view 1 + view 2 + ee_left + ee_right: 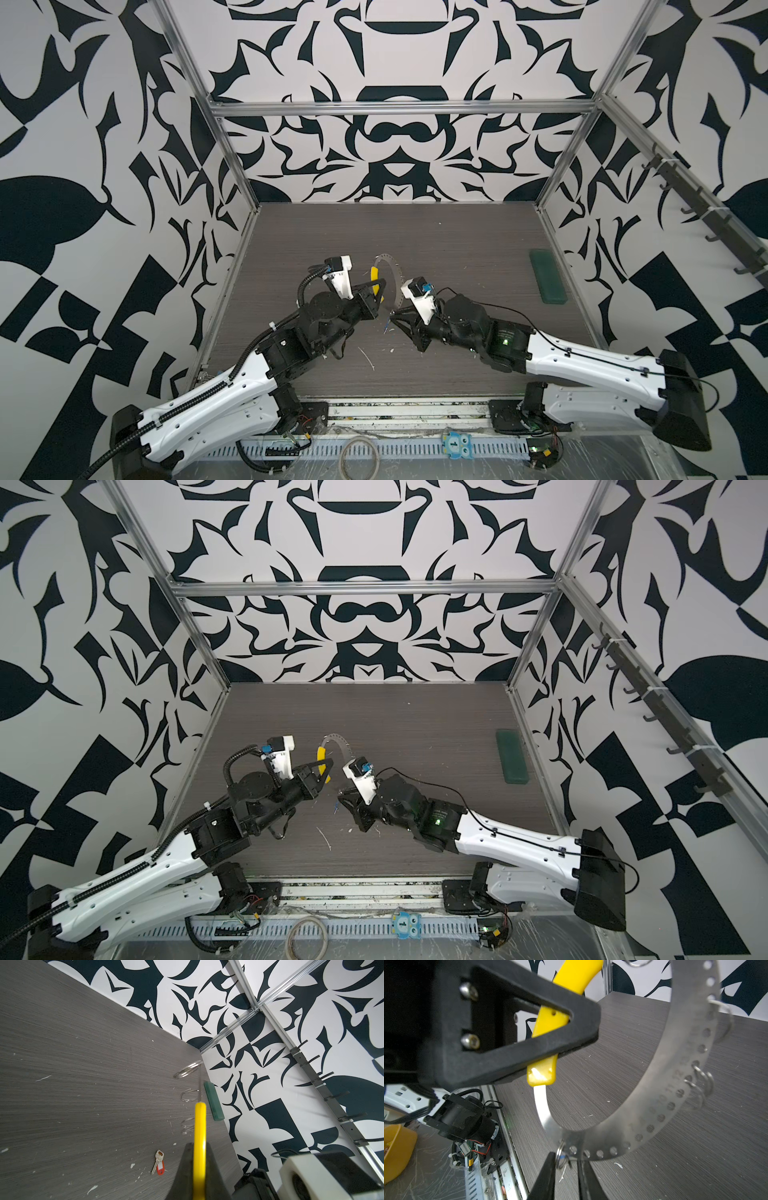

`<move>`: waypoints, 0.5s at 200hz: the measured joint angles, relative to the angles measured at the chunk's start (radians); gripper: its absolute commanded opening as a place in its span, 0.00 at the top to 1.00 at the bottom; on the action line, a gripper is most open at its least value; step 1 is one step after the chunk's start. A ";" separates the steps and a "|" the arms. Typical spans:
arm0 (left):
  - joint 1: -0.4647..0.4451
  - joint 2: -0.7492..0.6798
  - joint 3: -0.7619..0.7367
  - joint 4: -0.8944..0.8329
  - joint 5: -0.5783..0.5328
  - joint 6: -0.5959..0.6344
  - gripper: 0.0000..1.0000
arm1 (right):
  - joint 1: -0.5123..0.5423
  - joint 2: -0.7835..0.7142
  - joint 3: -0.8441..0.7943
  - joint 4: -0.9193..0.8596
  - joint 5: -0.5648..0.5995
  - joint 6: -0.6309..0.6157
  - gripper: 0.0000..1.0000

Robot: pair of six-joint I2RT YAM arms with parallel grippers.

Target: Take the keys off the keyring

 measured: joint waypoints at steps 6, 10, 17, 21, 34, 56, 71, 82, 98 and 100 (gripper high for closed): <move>0.000 0.000 -0.001 -0.002 -0.002 0.000 1.00 | 0.000 0.000 0.000 -0.001 -0.002 0.000 0.79; 0.000 0.000 -0.001 -0.002 -0.002 0.000 1.00 | 0.000 0.000 0.000 -0.001 -0.003 0.000 0.79; 0.000 0.000 -0.001 -0.002 -0.003 0.000 1.00 | 0.001 0.000 0.000 0.000 -0.003 0.000 0.80; 0.000 0.000 -0.001 -0.002 -0.003 0.000 1.00 | 0.001 0.000 0.000 0.002 -0.003 0.000 0.81; 0.000 0.000 -0.001 -0.002 -0.004 0.000 1.00 | 0.002 0.000 0.001 0.005 -0.003 -0.003 0.84; 0.000 0.000 -0.001 -0.003 -0.003 0.000 1.00 | 0.002 0.000 0.002 0.006 -0.002 -0.003 0.93; 0.000 0.000 -0.002 -0.002 -0.004 0.000 1.00 | 0.002 0.000 0.006 0.005 -0.002 -0.006 0.98; 0.000 -0.002 -0.002 -0.003 -0.006 0.000 1.00 | 0.002 0.000 0.006 0.003 0.001 -0.009 1.00; 0.000 -0.002 -0.002 -0.003 -0.006 -0.001 1.00 | 0.002 0.000 0.006 0.001 0.003 -0.010 1.00; 0.000 -0.002 -0.002 -0.003 -0.006 -0.001 1.00 | 0.002 0.000 0.006 0.001 0.004 -0.010 1.00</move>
